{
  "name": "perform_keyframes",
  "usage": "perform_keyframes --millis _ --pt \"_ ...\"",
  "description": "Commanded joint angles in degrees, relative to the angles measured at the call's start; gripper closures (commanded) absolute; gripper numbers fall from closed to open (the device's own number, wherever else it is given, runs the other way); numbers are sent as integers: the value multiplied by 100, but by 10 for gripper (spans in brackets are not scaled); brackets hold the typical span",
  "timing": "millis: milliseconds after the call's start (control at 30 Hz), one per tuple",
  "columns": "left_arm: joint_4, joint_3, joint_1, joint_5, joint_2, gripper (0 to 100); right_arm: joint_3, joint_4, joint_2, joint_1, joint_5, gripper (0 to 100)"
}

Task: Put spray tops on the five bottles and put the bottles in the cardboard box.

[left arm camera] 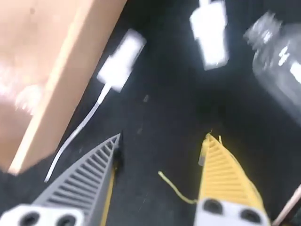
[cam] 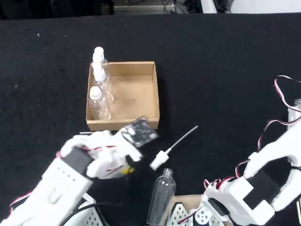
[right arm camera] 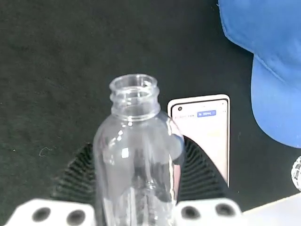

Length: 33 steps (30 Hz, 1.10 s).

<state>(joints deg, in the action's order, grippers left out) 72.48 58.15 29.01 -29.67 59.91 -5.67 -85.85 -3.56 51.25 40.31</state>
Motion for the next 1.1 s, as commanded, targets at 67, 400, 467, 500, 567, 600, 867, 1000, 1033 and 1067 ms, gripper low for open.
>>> perform_keyframes --millis 67,400,467,500,567,600,867,1000,1033,1067 --pt "-1442 -365 488 791 -1240 749 -127 9 -382 246 9 967" --pt "-1741 -1429 523 448 -3077 750 -101 9 -382 211 114 967" --pt "-1758 -1534 497 246 -3332 749 -84 -35 -382 211 299 967" --pt "-1776 -1543 488 79 -3446 749 -75 -35 -382 229 352 967" --pt "-1785 -1596 497 -158 -3657 749 -75 -26 -382 255 413 967" --pt "-1785 -1657 497 -229 -3754 749 -75 -26 -382 281 457 967" --pt "-2207 -1710 479 -686 -4009 750 -75 -18 -382 334 527 967" --pt "-2224 -1763 215 -721 -4009 750 -75 -35 -382 334 527 967" --pt "-2224 -1754 163 -721 -4009 750 -75 -35 -382 334 527 967" --pt "-2224 -1719 136 -721 -4009 750 -75 -35 -374 334 527 967"
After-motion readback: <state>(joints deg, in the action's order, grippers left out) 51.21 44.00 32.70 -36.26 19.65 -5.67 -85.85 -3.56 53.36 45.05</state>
